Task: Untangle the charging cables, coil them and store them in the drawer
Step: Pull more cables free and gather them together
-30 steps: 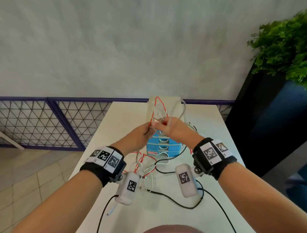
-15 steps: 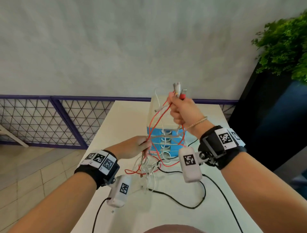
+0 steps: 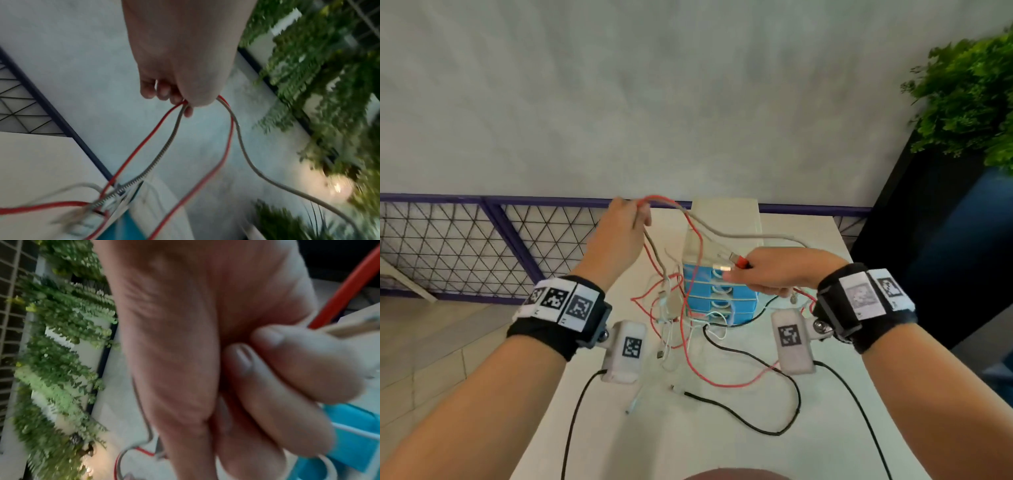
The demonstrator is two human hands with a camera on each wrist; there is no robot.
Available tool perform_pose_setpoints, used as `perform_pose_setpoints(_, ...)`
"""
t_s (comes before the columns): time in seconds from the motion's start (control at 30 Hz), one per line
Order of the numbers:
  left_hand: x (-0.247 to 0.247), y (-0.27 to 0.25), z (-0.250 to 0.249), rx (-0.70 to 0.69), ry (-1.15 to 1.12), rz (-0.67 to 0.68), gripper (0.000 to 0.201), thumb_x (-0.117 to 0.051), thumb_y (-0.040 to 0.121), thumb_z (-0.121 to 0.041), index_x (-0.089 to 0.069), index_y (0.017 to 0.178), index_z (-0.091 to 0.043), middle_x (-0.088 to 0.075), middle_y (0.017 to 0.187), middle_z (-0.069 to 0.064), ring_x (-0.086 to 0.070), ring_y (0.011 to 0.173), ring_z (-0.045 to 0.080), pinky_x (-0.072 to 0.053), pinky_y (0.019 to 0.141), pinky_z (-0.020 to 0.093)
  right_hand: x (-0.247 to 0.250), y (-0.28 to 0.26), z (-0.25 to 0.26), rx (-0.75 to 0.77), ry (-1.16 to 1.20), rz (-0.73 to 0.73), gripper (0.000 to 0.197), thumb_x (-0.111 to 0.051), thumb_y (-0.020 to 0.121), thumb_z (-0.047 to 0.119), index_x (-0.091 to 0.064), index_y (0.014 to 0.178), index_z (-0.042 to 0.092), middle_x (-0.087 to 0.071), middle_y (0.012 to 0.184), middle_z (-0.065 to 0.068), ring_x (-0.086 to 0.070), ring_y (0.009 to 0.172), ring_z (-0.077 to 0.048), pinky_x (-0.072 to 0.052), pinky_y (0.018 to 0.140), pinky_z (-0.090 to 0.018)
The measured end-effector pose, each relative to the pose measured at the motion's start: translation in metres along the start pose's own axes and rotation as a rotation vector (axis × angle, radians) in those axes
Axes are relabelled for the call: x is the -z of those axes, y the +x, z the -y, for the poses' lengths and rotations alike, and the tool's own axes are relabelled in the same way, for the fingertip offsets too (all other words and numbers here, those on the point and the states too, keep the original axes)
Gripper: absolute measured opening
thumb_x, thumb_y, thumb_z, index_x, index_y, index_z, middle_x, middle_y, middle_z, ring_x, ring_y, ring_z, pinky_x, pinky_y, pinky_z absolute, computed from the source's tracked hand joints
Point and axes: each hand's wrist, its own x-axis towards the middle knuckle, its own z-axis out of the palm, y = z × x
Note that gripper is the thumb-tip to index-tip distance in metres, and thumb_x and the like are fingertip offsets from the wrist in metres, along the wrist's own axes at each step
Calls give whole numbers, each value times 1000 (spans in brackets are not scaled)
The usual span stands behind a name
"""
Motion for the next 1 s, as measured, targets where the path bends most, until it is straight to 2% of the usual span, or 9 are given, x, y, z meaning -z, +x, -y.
perform_pose_setpoints(0.1, 11, 10, -5, 73, -179, -16, 39, -28, 102, -34, -53, 79, -17, -44, 66, -2, -41, 60, 17, -32, 57, 33, 10, -8, -3, 42, 124, 17, 43, -55, 91, 52, -59, 69, 15, -36, 46, 8, -31, 38, -8, -32, 46, -23)
perform_pose_setpoints(0.23, 24, 19, -19, 41, -428, -194, 36, -28, 99, -45, -50, 79, -25, -46, 62, -2, -46, 55, 21, -44, 57, 38, 22, -10, 1, 108, 282, -244, 30, -51, 96, 41, -73, 93, 21, -34, 52, 5, -28, 38, -8, -27, 40, -19)
perform_pose_setpoints(0.37, 23, 23, -31, 41, -292, 62, 35, -29, 102, -38, -51, 89, -15, -42, 62, -2, -41, 49, 13, -45, 49, 33, 21, 0, 8, 106, 385, -378, 31, -48, 99, 35, -71, 88, 18, -35, 54, 3, -29, 38, -8, -27, 40, -20)
perform_pose_setpoints(0.4, 24, 23, -35, 34, -318, 50, 33, -30, 102, -36, -50, 87, -15, -42, 63, -2, -41, 48, 12, -47, 49, 34, 19, 2, 11, 103, 403, -400, 31, -47, 99, 34, -71, 88, 17, -35, 54, 3, -28, 37, -8, -27, 40, -20)
perform_pose_setpoints(0.5, 34, 24, -49, 18, -573, -190, 29, -28, 103, -33, -45, 87, -15, -42, 66, -1, -44, 43, 8, -54, 48, 32, 15, 8, 15, 96, 450, -469, 34, -44, 99, 34, -69, 86, 16, -37, 53, 4, -29, 36, -8, -28, 43, -24)
perform_pose_setpoints(0.57, 37, 27, -50, 21, -700, -214, 29, -26, 103, -32, -43, 87, -14, -43, 67, 0, -46, 42, 8, -56, 49, 30, 13, 12, 16, 103, 496, -512, 33, -44, 99, 34, -68, 84, 17, -37, 53, 3, -28, 38, -9, -27, 44, -24)
perform_pose_setpoints(0.7, 24, 25, -36, 139, -500, -13, 31, -28, 103, -34, -44, 84, -15, -46, 67, 8, -49, 37, 9, -52, 42, 25, 11, 17, 17, 111, 566, -562, 31, -45, 97, 35, -67, 80, 20, -38, 55, 3, -30, 42, -12, -27, 42, -22)
perform_pose_setpoints(0.87, 70, 42, -49, 42, -547, -256, 29, -27, 103, -34, -42, 82, -20, -47, 63, 0, -58, 49, 17, -57, 53, 29, 11, 17, 18, 117, 639, -594, 32, -44, 98, 33, -66, 81, 18, -36, 55, 2, -29, 44, -12, -26, 43, -25)
perform_pose_setpoints(1.0, 91, 48, -42, -46, -529, -350, 25, -28, 103, -29, -42, 83, -26, -47, 75, -3, -62, 56, 14, -57, 60, 23, 11, 20, 23, 145, 695, -646, 31, -44, 99, 33, -63, 83, 16, -36, 56, 0, -31, 43, -12, -28, 43, -26)
